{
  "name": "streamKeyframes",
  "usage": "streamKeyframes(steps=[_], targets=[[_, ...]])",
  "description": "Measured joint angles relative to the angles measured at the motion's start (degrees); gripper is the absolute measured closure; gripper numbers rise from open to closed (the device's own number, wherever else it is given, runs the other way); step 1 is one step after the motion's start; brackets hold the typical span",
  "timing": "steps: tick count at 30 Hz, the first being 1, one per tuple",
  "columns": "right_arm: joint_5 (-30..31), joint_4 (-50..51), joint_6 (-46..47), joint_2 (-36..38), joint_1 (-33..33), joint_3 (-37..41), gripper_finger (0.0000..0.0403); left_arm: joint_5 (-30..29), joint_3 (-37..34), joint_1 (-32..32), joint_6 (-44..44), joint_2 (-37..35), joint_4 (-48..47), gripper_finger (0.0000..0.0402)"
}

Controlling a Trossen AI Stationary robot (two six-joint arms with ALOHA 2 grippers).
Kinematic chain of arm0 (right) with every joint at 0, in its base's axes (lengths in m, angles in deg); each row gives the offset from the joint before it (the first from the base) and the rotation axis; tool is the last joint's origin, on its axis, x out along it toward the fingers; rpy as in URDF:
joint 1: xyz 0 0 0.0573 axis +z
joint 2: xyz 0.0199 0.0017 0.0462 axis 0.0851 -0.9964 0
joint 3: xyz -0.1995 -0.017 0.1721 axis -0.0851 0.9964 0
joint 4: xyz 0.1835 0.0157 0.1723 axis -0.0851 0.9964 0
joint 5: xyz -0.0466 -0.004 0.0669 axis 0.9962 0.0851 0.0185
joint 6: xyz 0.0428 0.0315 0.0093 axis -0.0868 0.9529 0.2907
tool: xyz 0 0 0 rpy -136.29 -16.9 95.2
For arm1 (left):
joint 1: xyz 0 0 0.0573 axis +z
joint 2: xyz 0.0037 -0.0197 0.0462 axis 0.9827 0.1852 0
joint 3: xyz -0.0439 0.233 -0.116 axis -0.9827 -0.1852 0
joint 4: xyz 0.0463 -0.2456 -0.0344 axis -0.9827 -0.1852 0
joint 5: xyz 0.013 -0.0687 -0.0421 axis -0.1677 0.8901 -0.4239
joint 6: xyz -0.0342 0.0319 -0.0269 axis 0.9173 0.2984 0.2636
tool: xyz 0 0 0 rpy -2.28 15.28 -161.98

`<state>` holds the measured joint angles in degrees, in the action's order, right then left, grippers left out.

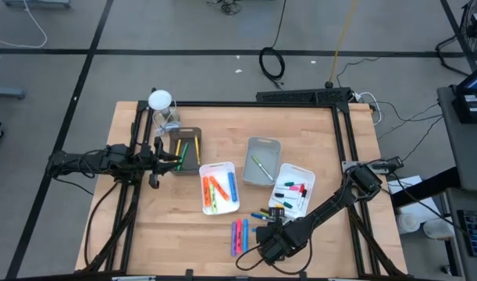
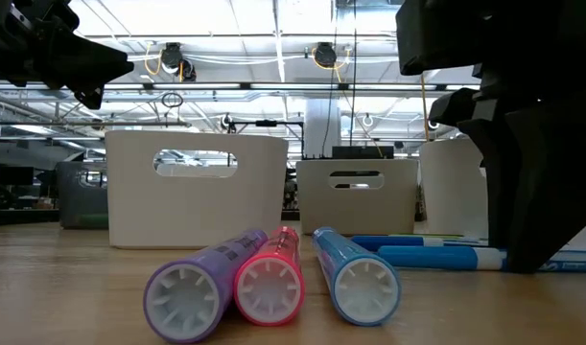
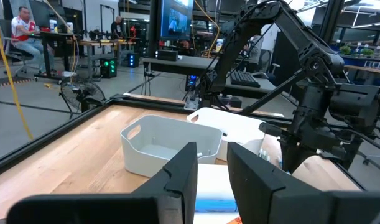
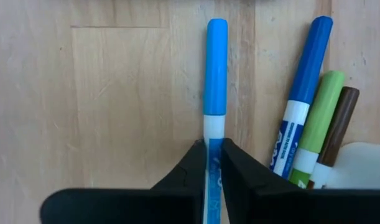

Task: Pick & Place Markers
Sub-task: Put the light blue dry erase marker into the gray bin

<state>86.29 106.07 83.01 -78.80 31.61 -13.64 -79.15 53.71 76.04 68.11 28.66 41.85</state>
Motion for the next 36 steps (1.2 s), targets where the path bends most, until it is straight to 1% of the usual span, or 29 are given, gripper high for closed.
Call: streamKeyframes(steps=[3, 6, 12, 15, 20, 24, 28, 32, 36], targets=[[0.0, -1.0, 0.0, 1.7, 0.0, 0.1, 0.0390, 0.0, 0.0, 0.0, 0.0, 0.0, 0.0, 0.0311], [-1.1, -1.2, 0.3, 3.7, -0.1, 0.4, 0.0389, 0.0, 0.0, 0.0, 0.0, 0.0, 0.0, 0.0311], [-0.5, -3.5, 0.4, 9.7, -0.2, 0.2, 0.0387, 0.0, 0.0, 0.0, 0.0, 0.0, 0.0, 0.0311], [1.0, -6.6, -0.4, 12.0, -0.4, 0.2, 0.0386, 0.0, 0.0, 0.0, 0.0, 0.0, 0.0, 0.0311], [5.8, -11.2, -2.8, 16.2, -1.7, 0.2, 0.0386, 0.0, 0.0, 0.0, 0.0, 0.0, 0.0, 0.0311], [11.4, -11.8, -2.3, 19.6, -4.8, 0.1, 0.0386, 0.0, 0.0, 0.0, 0.0, 0.0, 0.0, 0.0311], [16.9, -11.8, 0.8, 22.5, -9.5, 0.1, 0.0386, 0.0, 0.0, 0.0, 0.0, 0.0, 0.0, 0.0311], [17.0, -10.8, 1.4, 24.8, -15.4, 0.1, 0.0386, 0.0, 0.0, 0.0, 0.0, 0.0, 0.0, 0.0311], [16.9, -7.6, 4.6, 25.4, -21.7, 0.1, 0.0386, 0.0, 0.0, 0.0, 0.0, 0.0, 0.0, 0.0311]])
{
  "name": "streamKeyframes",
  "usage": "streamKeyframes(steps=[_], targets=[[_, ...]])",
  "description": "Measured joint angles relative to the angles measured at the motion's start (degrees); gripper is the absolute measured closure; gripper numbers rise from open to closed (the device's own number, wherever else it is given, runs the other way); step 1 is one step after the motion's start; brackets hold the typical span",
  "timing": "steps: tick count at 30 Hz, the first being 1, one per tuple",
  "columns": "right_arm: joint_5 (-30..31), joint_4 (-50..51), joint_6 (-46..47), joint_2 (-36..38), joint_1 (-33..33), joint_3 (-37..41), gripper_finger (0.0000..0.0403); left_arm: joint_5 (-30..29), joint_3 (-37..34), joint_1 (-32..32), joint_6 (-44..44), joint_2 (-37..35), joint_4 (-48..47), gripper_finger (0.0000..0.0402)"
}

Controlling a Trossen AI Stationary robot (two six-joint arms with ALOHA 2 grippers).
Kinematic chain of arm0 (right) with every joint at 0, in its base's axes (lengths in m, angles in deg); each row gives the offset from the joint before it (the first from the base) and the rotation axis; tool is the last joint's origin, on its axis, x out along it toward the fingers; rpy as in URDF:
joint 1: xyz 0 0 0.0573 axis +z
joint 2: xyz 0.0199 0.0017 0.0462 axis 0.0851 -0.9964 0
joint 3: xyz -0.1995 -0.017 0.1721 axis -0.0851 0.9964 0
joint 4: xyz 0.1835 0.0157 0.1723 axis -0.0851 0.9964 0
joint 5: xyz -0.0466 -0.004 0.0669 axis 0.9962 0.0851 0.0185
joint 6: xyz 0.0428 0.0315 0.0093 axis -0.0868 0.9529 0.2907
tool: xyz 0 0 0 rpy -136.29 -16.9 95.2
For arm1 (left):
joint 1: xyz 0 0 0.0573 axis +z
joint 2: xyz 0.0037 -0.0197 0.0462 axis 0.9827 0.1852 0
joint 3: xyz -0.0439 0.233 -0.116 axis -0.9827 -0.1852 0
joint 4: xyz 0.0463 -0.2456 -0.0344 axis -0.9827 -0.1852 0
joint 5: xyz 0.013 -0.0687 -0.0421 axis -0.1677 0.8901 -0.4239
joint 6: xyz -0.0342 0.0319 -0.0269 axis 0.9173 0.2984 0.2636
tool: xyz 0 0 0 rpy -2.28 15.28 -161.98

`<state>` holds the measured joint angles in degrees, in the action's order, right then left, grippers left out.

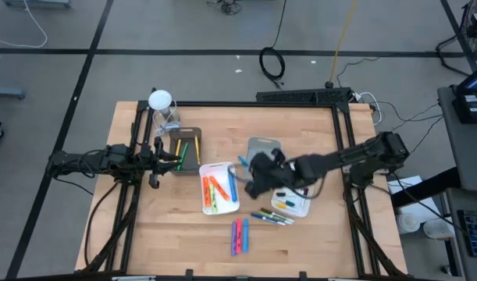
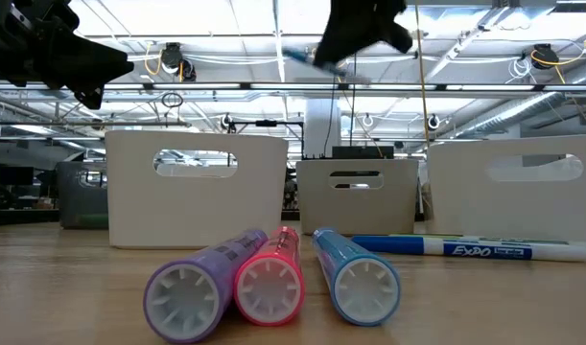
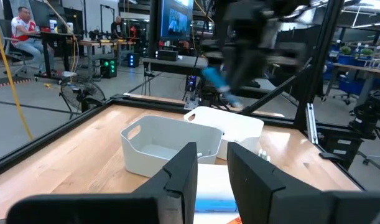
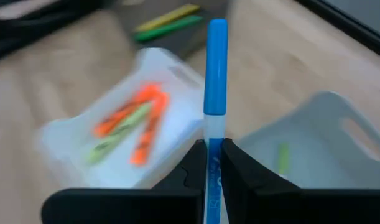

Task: Pick & Place Markers
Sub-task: Put the light blue dry erase marker into the gray bin

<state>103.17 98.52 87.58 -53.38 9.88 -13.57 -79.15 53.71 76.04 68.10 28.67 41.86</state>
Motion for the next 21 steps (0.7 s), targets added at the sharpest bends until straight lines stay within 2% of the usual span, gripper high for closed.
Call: streamKeyframes(steps=[5, 9, 13, 21], targets=[[-1.0, 6.6, 5.0, -0.2, -7.2, 0.0, 0.0386, 0.0, 0.0, 0.0, 0.0, 0.0, 0.0, 0.0311], [-4.9, 6.2, 6.3, -0.6, -10.9, 3.5, 0.0385, 0.0, 0.0, 0.0, 0.0, 0.0, 0.0, 0.0311], [-9.3, 1.2, 6.5, -0.4, -12.5, 8.6, 0.0385, 0.0, 0.0, 0.0, 0.0, 0.0, 0.0, 0.0311], [-13.4, -6.4, 3.5, -0.4, -13.7, 14.9, 0.0372, 0.0, 0.0, 0.0, 0.0, 0.0, 0.0, 0.0311]])
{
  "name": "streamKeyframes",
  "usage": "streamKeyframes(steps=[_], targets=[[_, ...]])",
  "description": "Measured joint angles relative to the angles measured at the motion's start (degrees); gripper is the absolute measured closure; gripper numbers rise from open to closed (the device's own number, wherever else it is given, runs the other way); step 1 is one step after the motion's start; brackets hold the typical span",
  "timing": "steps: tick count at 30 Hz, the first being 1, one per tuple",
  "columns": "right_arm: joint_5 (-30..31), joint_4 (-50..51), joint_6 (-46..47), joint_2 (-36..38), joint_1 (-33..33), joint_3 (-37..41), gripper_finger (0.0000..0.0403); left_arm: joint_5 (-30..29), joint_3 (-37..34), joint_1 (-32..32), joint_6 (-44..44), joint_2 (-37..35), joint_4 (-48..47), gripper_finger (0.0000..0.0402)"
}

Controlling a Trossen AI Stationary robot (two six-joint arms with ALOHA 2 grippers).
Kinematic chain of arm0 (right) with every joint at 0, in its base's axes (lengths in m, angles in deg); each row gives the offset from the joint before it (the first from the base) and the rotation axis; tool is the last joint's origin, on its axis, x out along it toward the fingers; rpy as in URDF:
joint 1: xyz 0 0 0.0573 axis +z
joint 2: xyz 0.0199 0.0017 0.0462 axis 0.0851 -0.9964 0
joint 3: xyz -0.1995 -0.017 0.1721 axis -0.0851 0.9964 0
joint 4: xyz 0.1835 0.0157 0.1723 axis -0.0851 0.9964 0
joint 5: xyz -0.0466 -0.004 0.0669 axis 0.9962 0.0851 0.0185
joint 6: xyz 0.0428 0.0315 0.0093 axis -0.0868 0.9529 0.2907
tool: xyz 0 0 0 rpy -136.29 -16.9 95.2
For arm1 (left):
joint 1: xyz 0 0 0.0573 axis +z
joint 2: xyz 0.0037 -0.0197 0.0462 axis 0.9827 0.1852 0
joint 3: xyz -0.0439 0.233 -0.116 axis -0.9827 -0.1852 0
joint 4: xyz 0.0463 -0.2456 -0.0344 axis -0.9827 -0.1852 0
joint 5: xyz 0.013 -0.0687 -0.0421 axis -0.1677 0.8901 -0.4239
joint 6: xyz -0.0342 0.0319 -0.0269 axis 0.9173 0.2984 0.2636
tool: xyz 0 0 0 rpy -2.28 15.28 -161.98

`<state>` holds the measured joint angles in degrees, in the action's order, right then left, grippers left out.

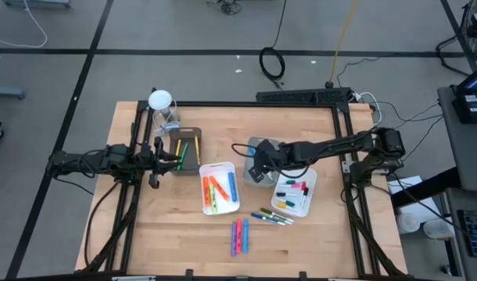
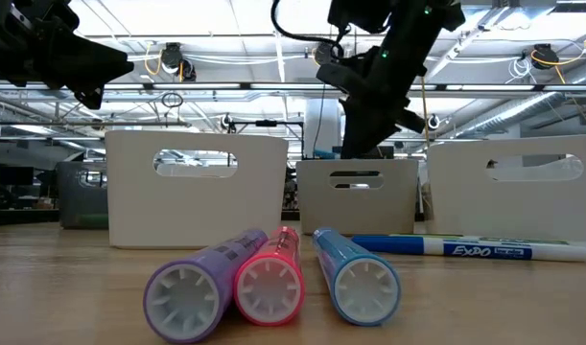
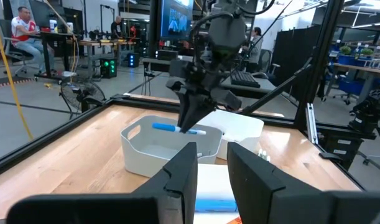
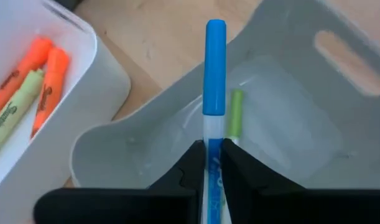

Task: Pick & Place Markers
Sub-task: Put the light blue dry erase marker into the gray bin, then put the brown dry erase marker into the gray bin

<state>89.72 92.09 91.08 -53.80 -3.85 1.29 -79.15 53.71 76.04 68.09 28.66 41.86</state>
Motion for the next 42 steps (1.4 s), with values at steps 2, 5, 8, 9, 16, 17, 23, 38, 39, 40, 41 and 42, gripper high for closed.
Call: streamKeyframes(steps=[2, 5, 8, 9, 16, 17, 23, 38, 39, 40, 41, 42], targets=[[-0.4, -0.1, -0.3, 0.2, 0.0, 0.2, 0.0360, 0.0, 0.0, 0.0, 0.0, 0.0, 0.0, 0.0311], [-0.4, -0.4, -0.2, 0.3, 0.0, 0.2, 0.0343, 0.0, 0.0, 0.0, 0.0, 0.0, 0.0, 0.0311], [-0.4, -0.2, -0.2, 0.5, 0.0, 0.2, 0.0328, 0.0, 0.0, 0.0, 0.0, 0.0, 0.0, 0.0311], [-0.4, -0.3, -0.2, 0.6, 0.0, 0.2, 0.0324, 0.0, 0.0, 0.0, 0.0, 0.0, 0.0, 0.0311], [-2.2, -1.9, -1.6, 0.7, 0.0, 0.2, 0.0308, 0.0, 0.0, 0.0, 0.0, 0.0, 0.0, 0.0311], [-3.9, -3.4, -3.0, 0.7, 0.0, 0.2, 0.0308, 0.0, 0.0, 0.0, 0.0, 0.0, 0.0, 0.0311], [-15.5, -17.8, -6.8, 1.5, 4.0, 0.1, 0.0320, 0.0, 0.0, 0.0, 0.0, 0.0, 0.0, 0.0311], [-22.8, -53.1, -25.9, 1.2, 31.3, 0.1, 0.0317, 0.0, 0.0, 0.0, 0.0, 0.0, 0.0, 0.0311], [-22.7, -53.2, -27.4, 0.9, 32.7, 0.1, 0.0316, 0.0, 0.0, 0.0, 0.0, 0.0, 0.0, 0.0311], [-22.6, -53.2, -28.8, 0.5, 34.2, 0.1, 0.0316, 0.0, 0.0, 0.0, 0.0, 0.0, 0.0, 0.0311], [-22.0, -53.1, -29.9, 0.0, 35.7, 0.1, 0.0316, 0.0, 0.0, 0.0, 0.0, 0.0, 0.0, 0.0311], [-19.7, -53.1, -30.1, -0.5, 37.1, 0.2, 0.0316, 0.0, 0.0, 0.0, 0.0, 0.0, 0.0, 0.0311]])
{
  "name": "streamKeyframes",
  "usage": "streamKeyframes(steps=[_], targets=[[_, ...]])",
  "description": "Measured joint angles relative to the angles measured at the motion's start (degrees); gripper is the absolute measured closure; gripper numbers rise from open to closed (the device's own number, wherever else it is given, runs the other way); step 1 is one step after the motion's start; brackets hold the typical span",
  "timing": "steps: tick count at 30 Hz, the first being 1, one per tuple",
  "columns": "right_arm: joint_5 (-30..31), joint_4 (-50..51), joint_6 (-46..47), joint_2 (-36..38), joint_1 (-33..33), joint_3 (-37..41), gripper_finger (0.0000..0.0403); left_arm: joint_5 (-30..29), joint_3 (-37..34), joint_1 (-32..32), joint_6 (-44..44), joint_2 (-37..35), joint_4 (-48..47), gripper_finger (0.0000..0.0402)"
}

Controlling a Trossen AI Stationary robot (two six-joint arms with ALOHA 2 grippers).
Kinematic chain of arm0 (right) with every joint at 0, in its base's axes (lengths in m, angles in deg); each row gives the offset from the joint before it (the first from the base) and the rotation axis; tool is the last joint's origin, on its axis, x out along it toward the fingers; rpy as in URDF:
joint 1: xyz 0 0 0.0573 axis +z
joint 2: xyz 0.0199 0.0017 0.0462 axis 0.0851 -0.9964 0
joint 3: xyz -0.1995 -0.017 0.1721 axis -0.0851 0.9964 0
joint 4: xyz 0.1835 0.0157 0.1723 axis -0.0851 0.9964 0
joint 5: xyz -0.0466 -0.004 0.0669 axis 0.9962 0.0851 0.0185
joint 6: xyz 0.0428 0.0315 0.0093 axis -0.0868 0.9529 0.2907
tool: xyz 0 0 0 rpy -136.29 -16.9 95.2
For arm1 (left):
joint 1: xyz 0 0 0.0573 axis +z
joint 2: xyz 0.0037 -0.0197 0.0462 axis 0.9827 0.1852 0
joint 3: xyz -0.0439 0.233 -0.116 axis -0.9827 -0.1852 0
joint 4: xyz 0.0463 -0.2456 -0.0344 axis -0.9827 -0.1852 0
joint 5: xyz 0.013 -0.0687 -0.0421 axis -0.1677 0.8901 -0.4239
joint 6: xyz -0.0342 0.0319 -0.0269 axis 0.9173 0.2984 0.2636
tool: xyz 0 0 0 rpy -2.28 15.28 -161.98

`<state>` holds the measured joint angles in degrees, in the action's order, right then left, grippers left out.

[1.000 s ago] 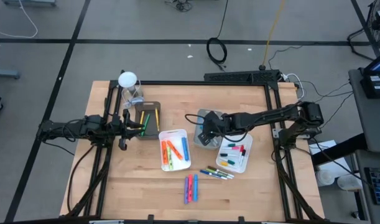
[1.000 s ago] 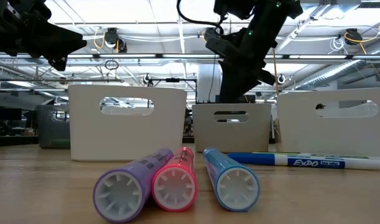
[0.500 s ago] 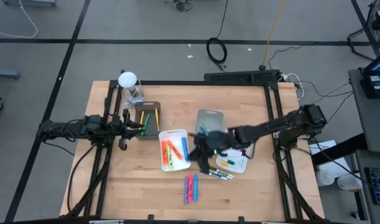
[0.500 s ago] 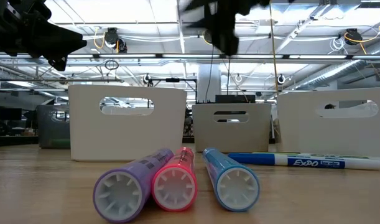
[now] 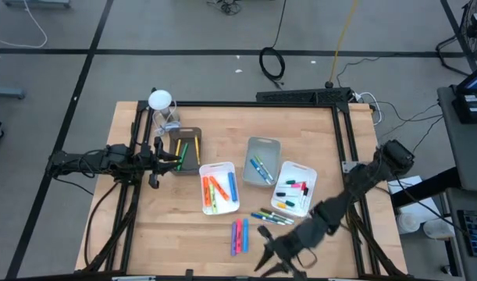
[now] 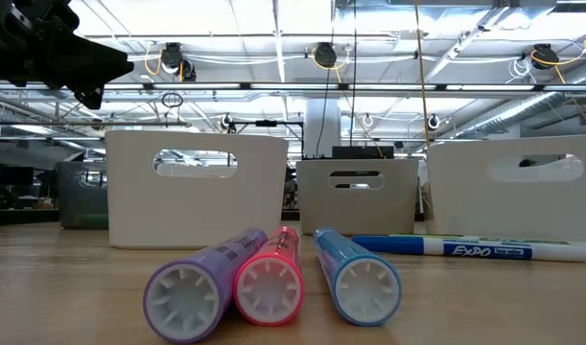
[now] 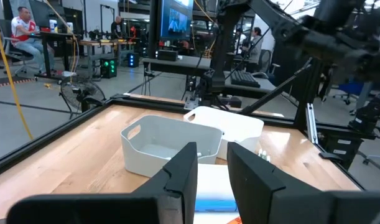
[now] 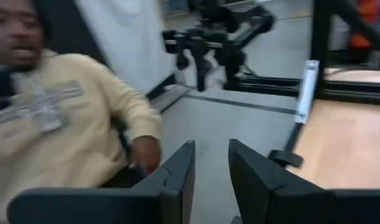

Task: Pick & Place Markers
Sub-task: Put the brown dry erase marker into the gray bin

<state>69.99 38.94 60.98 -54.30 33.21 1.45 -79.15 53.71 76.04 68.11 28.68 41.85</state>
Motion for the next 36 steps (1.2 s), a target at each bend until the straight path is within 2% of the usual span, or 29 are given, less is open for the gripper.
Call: streamKeyframes(steps=[3, 6, 9, 13, 17, 21, 26, 31, 36], targets=[[12.0, 1.4, 2.3, -1.6, 3.2, 0.0, 0.0307, 0.0, 0.0, 0.0, 0.0, 0.0, 0.0, 0.0311], [23.1, 10.0, 4.1, -1.8, 5.0, 0.0, 0.0284, 0.0, 0.0, 0.0, 0.0, 0.0, 0.0, 0.0311], [28.3, 21.6, 10.5, -1.7, 5.2, 0.0, 0.0265, 0.0, 0.0, 0.0, 0.0, 0.0, 0.0, 0.0311], [28.6, 37.1, 20.9, -1.7, 5.0, 0.0, 0.0261, 0.0, 0.0, 0.0, 0.0, 0.0, 0.0, 0.0311], [28.5, 49.1, 27.3, -1.7, 4.8, 0.0, 0.0270, 0.0, 0.0, 0.0, 0.0, 0.0, 0.0, 0.0311], [24.7, 52.7, 30.2, -2.1, 4.7, 0.0, 0.0274, 0.0, 0.0, 0.0, 0.0, 0.0, 0.0, 0.0311], [19.3, 55.3, 31.5, -6.6, 4.3, 0.1, 0.0275, 0.0, 0.0, 0.0, 0.0, 0.0, 0.0, 0.0311], [19.4, 61.5, 31.2, -10.0, 3.4, 0.2, 0.0275, 0.0, 0.0, 0.0, 0.0, 0.0, 0.0, 0.0311], [19.4, 63.5, 31.5, -9.7, 2.9, 0.2, 0.0272, 0.0, 0.0, 0.0, 0.0, 0.0, 0.0, 0.0311]])
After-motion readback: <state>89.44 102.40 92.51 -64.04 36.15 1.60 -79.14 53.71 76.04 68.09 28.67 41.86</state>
